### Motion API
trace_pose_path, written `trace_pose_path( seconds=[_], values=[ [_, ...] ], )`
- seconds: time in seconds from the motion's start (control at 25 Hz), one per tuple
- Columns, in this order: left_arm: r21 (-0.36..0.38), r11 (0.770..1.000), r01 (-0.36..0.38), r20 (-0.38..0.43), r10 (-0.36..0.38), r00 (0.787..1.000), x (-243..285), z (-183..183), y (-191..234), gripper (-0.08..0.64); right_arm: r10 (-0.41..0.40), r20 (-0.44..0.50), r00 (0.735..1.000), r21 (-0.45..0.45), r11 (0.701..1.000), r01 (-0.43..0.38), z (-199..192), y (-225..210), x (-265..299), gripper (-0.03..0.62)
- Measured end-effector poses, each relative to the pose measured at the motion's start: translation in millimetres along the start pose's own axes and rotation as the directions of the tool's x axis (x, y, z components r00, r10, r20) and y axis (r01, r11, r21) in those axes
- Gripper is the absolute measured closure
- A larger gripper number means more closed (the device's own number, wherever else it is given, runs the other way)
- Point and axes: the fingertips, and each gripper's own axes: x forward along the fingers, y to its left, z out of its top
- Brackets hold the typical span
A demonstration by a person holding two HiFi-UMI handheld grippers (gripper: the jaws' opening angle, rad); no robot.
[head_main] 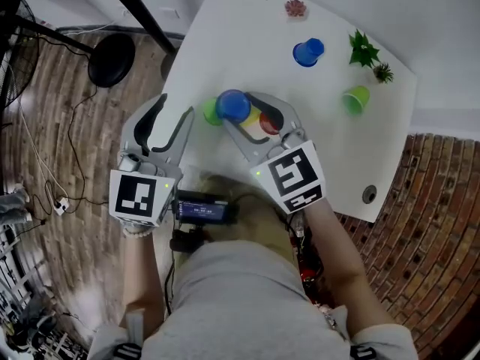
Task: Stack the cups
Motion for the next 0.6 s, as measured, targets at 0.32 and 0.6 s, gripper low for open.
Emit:
trace_pose_path(
  seconds=[0.32,0.6],
  values=[
    [-0.009,1.000,-0.021,0.001,0.021,1.000,-3.7,-3.2,7.8,0.373,0.031,0.006,1.000,0.019,0.999,-0.031,-3.7,6.2,9.2,0.376],
    [0.010,1.000,0.029,0.017,-0.029,0.999,2.2,8.7,3.6,0.371,-0.004,0.052,0.999,0.071,0.997,0.001,2.6,0.6,-7.9,0.376]
  ],
)
